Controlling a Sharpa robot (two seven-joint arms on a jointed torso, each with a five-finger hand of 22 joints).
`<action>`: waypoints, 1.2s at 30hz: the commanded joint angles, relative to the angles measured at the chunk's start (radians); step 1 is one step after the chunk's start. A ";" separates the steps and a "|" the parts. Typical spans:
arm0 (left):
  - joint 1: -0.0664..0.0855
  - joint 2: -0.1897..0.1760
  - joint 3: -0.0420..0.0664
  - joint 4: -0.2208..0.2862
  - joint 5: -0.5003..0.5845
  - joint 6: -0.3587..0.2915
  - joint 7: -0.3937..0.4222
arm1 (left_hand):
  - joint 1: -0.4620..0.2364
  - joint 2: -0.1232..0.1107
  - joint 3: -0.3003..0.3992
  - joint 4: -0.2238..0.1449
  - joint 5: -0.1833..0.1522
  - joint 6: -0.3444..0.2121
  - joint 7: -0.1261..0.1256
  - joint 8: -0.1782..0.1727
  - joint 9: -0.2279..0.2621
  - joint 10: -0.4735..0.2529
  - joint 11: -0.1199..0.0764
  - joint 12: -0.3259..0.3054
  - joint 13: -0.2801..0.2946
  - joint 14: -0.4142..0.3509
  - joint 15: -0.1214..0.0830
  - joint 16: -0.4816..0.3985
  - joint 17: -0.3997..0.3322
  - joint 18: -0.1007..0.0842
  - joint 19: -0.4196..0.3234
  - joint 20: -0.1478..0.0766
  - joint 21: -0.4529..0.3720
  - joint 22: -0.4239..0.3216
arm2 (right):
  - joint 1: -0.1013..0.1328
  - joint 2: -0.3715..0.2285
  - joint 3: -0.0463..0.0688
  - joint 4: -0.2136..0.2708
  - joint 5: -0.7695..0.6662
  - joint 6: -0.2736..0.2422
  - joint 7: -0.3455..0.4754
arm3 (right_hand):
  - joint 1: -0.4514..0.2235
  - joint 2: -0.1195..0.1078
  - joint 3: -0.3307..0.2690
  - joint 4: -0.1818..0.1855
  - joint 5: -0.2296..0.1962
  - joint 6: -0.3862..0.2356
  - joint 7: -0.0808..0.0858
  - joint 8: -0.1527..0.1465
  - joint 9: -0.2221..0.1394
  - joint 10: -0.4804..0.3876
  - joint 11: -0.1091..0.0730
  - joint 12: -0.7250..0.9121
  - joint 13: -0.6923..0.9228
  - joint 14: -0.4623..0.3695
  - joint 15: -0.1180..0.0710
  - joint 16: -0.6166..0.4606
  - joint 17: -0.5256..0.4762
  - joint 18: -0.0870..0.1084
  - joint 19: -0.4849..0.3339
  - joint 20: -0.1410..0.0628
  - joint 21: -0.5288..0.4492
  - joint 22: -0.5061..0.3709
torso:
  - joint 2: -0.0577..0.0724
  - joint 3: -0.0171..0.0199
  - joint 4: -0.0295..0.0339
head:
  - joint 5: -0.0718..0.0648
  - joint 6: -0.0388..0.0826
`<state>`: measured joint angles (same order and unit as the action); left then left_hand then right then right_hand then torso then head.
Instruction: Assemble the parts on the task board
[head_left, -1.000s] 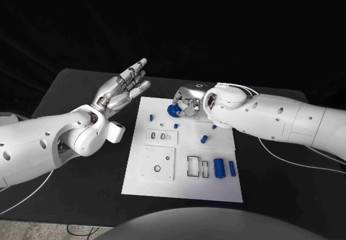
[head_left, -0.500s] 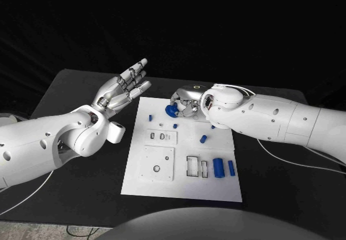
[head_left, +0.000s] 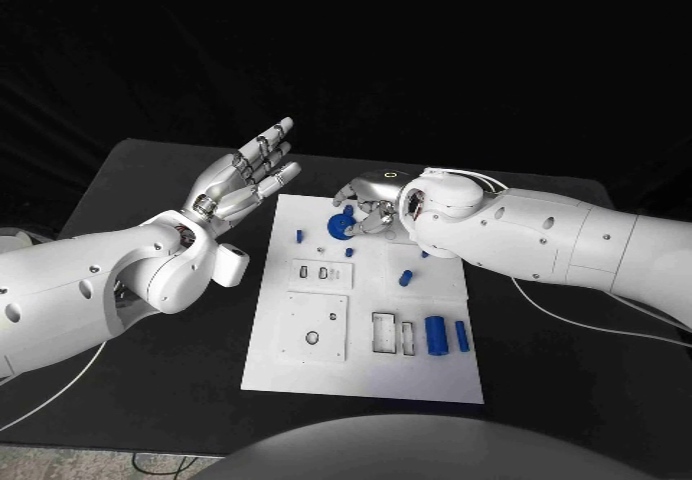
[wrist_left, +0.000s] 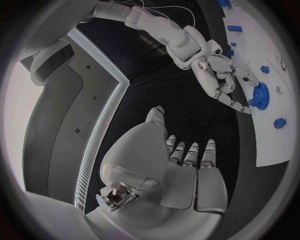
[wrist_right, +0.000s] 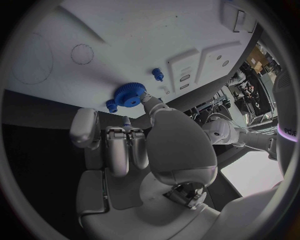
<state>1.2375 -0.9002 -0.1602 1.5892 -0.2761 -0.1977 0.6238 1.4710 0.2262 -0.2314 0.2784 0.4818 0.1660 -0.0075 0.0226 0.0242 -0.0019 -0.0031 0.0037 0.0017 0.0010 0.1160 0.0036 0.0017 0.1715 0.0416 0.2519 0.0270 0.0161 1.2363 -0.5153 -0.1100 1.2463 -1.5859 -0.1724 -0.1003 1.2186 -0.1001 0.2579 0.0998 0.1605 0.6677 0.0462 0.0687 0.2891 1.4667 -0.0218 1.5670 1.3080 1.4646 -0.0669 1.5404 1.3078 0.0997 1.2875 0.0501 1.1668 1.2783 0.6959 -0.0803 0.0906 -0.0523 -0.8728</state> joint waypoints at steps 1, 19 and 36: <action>0.000 0.002 0.000 0.000 0.004 0.020 0.006 | 0.009 0.000 0.007 -0.001 0.006 -0.001 0.006 0.002 0.000 0.002 0.006 -0.004 -0.002 -0.001 0.008 -0.004 -0.002 0.010 0.002 0.005 0.007 0.002 | -0.001 -0.002 0.000 0.001 0.006 -0.025 0.022 | -0.019 0.003 -0.019 0.011 -0.024 -0.035 -0.007 -0.006 -0.023 0.104 -0.010 0.004 0.263 0.086 -0.011 -0.006 0.225 0.006 0.001 -0.011 -0.006 0.002 | 0.000 -0.0004 0.0013 | 0.001 0.000; 0.000 -0.012 -0.001 0.005 0.009 0.014 0.002 | 0.011 0.000 0.008 -0.001 0.006 0.002 0.009 0.002 0.001 0.002 0.010 -0.004 -0.002 -0.001 0.009 -0.004 -0.002 0.010 0.002 0.007 0.007 0.002 | 0.077 -0.224 0.000 0.177 0.076 -0.095 0.012 | 0.007 0.029 -0.063 0.024 0.013 0.111 0.023 0.056 -0.028 0.104 0.007 0.004 0.263 0.100 -0.002 0.019 0.251 -0.008 0.047 -0.006 0.037 0.049 | -0.001 -0.0033 -0.0061 | 0.006 0.000; -0.001 -0.007 -0.002 0.001 0.009 0.017 0.001 | 0.011 0.000 0.008 -0.001 0.006 0.002 0.009 0.002 0.001 0.002 0.011 -0.004 -0.002 -0.001 0.009 -0.004 -0.002 0.010 0.002 0.007 0.007 0.002 | 0.044 -0.453 -0.006 0.249 0.009 -0.080 0.003 | 0.040 0.028 -0.073 0.012 0.034 0.073 0.007 0.033 -0.049 0.104 -0.002 0.004 0.263 0.093 -0.007 0.003 0.236 -0.005 0.042 -0.008 0.023 0.051 | -0.002 -0.0021 -0.0043 | -0.001 0.000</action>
<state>1.2371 -0.9094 -0.1627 1.5898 -0.2692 -0.1966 0.6174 1.4709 0.2262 -0.2293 0.2762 0.4818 0.1697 -0.0038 0.0226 0.0242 0.0016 0.0004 0.0037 0.0012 0.0010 0.1160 0.0036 0.0009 0.1716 0.0417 0.2519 0.0273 0.0167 1.2837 -0.9650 -0.1167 1.4963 -1.5436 -0.2553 -0.0917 1.2467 -0.0727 0.1876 0.1145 0.1987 0.7463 0.0535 0.1062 0.2414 1.4658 -0.0222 1.5669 1.3076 1.4645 -0.0738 1.5499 1.3075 0.0999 1.3309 0.0465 1.1946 1.3079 0.6936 -0.0827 0.0855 -0.0524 -0.8728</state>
